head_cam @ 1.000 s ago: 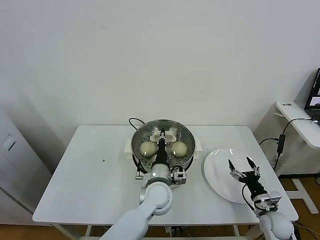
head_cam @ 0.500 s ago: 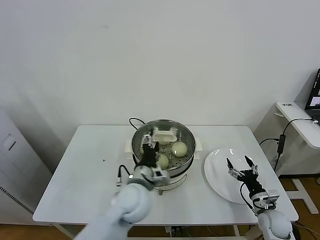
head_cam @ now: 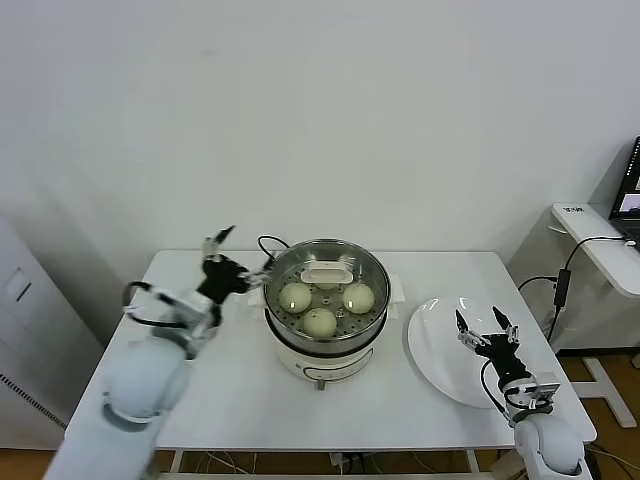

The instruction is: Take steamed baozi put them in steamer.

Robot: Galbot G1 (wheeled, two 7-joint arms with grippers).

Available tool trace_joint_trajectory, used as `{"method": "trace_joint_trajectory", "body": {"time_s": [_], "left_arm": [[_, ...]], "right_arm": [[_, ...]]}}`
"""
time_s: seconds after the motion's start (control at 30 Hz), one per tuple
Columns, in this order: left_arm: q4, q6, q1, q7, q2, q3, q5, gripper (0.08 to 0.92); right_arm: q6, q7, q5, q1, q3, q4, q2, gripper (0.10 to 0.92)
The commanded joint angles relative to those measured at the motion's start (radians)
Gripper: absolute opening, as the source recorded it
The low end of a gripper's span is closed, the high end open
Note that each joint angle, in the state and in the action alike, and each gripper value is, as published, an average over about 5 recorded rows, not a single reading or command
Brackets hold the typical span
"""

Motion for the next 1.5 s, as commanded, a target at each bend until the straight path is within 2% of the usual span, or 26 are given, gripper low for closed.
{"method": "trace_joint_trajectory", "body": {"time_s": [0.03,0.2,0.47,0.9,1.5], "left_arm": [[0.211,-0.308,0.197,-0.045,0.056,-0.34,-0.481,0.823],[0.327,-0.383,0.219,-0.04,0.04,-0.3,-0.369,0.823],[0.404,-0.389,0.226,-0.071,-0.014,-0.229,-0.287,0.823],[0.401,-0.381,0.235,-0.105,-0.081,-0.199,-0.234,0.823],[0.387,-0.346,0.245,-0.112,-0.071,-0.202,-0.291,0.823]], "right_arm": [[-0.05,0.037,-0.034,-0.007,0.012,0.042,0.007,0.823],[-0.075,0.038,-0.077,-0.022,0.026,0.066,0.007,0.823],[-0.097,0.049,-0.07,-0.041,0.032,0.093,0.016,0.823],[-0.119,0.054,-0.079,-0.06,0.042,0.093,0.02,0.823],[-0.125,0.068,-0.079,-0.077,0.044,0.104,0.032,0.823]]}}
